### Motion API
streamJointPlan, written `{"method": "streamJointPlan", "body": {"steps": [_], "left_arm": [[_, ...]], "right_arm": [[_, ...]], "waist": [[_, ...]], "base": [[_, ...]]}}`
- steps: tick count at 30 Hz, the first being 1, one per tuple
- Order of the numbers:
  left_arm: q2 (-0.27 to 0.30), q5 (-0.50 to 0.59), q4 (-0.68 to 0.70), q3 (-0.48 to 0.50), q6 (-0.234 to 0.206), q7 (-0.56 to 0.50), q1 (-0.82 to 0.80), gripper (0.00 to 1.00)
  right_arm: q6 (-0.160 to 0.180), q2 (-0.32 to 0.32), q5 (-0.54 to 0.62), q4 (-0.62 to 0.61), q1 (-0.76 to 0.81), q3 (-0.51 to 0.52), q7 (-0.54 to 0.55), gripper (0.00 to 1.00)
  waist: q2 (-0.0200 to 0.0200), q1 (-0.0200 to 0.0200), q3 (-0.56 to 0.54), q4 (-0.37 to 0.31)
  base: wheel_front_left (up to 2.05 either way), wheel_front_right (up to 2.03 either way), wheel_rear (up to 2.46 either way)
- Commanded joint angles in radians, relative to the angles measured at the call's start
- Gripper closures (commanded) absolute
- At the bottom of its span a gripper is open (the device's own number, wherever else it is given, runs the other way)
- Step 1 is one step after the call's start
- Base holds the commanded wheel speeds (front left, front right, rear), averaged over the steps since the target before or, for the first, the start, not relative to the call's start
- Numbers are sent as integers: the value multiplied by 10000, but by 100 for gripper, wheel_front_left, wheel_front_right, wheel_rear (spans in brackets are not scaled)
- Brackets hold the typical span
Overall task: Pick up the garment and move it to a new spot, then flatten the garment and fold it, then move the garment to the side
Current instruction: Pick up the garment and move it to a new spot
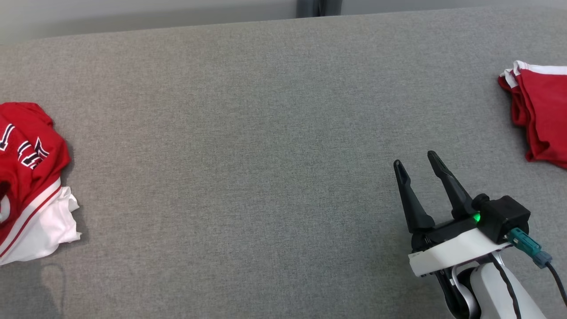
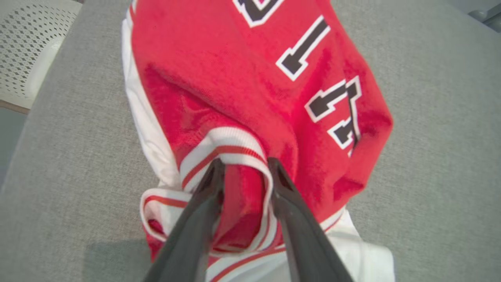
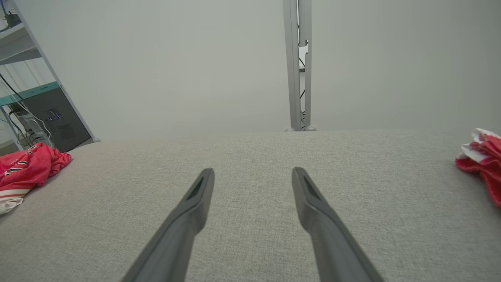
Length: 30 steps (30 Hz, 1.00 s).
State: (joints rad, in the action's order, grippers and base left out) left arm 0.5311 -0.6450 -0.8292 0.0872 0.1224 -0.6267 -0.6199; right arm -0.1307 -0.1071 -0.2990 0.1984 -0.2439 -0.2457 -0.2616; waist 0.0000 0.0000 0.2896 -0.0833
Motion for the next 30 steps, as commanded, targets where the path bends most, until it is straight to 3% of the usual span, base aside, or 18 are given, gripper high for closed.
{"method": "streamJointPlan", "body": {"steps": [1, 9, 14, 15, 21, 30], "left_arm": [[109, -31, -66, -42, 38, 144, -200, 100], [278, 140, 106, -532, 79, 505, -411, 100], [482, 381, 855, -1529, 85, 448, -621, 100], [767, 387, 1308, -1988, 76, 332, -719, 100], [1202, 131, 2929, -3236, 79, 99, -1140, 100], [1028, -434, 5000, -4363, 80, -385, -1603, 100]], "right_arm": [[-1, 2, 65, -32, -133, -4, -47, 0], [-1, 48, 76, 97, -52, -28, -47, 0], [-1, 101, -29, 228, 17, -103, -47, 0], [-1, 155, -64, 229, 23, -112, -47, 0], [-1, 266, -133, 270, 130, -81, -47, 0], [-1, 423, -210, 223, 217, 49, -47, 0]], "waist": [[0, 0, 10, 41], [0, 0, -265, 191], [0, 0, -777, 179], [0, 0, -961, 113], [0, 0, -1455, -225], [0, 0, -1978, -1197]], "base": [[0, 0, 0], [0, 0, 0], [0, 0, 0], [0, 0, 0], [0, 0, 0], [0, 0, 0]]}}
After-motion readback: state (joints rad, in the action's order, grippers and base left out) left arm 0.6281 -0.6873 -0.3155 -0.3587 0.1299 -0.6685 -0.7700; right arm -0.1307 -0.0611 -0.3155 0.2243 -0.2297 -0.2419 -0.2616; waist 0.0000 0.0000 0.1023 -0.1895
